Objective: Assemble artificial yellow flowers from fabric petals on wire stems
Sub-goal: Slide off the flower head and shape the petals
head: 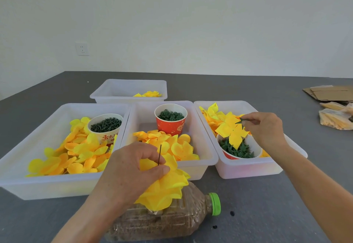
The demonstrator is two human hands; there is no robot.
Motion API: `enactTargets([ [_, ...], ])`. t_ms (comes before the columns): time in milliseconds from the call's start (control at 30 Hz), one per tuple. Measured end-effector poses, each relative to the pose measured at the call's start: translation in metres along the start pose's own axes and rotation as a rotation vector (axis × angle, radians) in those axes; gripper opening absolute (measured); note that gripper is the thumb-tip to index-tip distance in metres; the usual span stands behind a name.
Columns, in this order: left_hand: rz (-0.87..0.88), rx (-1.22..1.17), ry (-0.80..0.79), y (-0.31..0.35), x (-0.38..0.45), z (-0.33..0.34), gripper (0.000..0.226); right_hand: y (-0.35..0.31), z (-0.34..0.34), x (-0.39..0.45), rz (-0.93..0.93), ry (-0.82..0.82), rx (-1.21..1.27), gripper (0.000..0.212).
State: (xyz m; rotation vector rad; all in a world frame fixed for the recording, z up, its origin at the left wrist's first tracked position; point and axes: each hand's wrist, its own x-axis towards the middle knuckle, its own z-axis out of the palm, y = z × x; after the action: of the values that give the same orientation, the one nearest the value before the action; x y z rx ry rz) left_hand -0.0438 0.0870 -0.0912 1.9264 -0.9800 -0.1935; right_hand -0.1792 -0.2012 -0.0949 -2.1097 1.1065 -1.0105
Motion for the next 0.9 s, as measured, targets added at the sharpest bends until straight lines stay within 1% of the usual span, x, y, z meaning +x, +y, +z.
enactTargets([
  [100, -0.021, -0.08, -0.018, 0.002, 0.002, -0.005, 0.012, -0.027, 0.002, -0.012, 0.179, -0.139, 0.336, 0.01],
  [200, -0.01, -0.238, 0.012, 0.006, 0.003, -0.013, 0.035, -0.058, 0.008, -0.027, 0.207, -0.261, 0.484, 0.008],
  [267, 0.02, -0.33, 0.059, 0.01, 0.004, -0.018, 0.038, -0.077, 0.013, -0.038, 0.203, -0.339, 0.534, 0.006],
  [333, 0.055, -0.358, 0.127, 0.012, 0.006, -0.02, 0.034, -0.092, 0.017, -0.048, 0.185, -0.417, 0.555, 0.006],
  [400, 0.063, -0.376, 0.179, 0.014, 0.01, -0.019, 0.021, -0.106, 0.023, -0.057, 0.155, -0.472, 0.578, 0.008],
  [467, 0.063, -0.405, 0.199, 0.017, 0.017, -0.017, 0.002, -0.119, 0.027, -0.066, 0.121, -0.503, 0.6, 0.009],
  [533, 0.085, -0.381, 0.209, 0.018, 0.023, -0.015, 0.016, -0.129, 0.031, -0.073, 0.066, -0.527, 0.603, 0.012],
  [567, 0.095, -0.363, 0.208, 0.018, 0.027, -0.014, 0.019, -0.134, 0.032, -0.077, 0.029, -0.535, 0.593, 0.013],
  [700, 0.107, -0.329, 0.2, 0.022, 0.036, -0.015, 0.011, -0.146, 0.037, -0.087, -0.125, -0.532, 0.558, 0.013],
  [833, 0.139, -0.308, 0.235, 0.02, 0.038, -0.02, 0.022, -0.15, 0.04, -0.089, -0.185, -0.522, 0.608, 0.015],
  [900, 0.159, -0.283, 0.247, 0.018, 0.036, -0.02, 0.023, -0.149, 0.04, -0.091, -0.19, -0.536, 0.642, 0.014],
])
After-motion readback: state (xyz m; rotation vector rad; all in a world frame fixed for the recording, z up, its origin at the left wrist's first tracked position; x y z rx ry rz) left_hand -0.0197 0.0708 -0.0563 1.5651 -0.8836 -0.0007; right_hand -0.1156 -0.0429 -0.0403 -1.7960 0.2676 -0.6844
